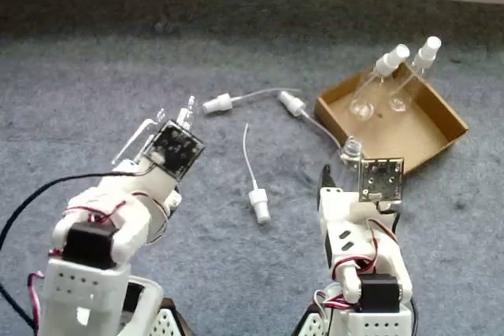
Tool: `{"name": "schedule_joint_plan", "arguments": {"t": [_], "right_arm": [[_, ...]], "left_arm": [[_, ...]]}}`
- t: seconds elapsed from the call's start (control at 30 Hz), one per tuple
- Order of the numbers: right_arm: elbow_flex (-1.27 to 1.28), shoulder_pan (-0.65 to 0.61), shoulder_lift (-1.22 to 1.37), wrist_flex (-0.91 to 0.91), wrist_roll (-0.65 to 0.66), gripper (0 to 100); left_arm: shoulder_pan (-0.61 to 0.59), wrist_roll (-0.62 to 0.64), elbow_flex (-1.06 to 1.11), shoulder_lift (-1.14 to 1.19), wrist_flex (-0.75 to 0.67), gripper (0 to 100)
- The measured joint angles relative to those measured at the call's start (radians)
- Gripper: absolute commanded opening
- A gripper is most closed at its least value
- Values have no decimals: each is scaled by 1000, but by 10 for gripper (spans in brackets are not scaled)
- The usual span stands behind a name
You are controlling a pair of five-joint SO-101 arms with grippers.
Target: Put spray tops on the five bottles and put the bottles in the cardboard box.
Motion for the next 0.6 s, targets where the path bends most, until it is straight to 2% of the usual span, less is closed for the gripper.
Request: {"name": "schedule_joint_plan", "arguments": {"t": [0.13, 0.23, 0.33, 0.6], "right_arm": [[58, -5, -2, -54, 0, 128], [101, -5, -2, -95, 0, 128], [133, 2, -2, -132, 0, 128], [146, 2, -2, -153, 0, 128]], "left_arm": [[107, 74, -87, 184, 20, 56], [178, 129, -163, 316, 21, 114], [219, 144, -239, 471, 25, 194], [301, 150, -560, 977, 170, 254]]}}
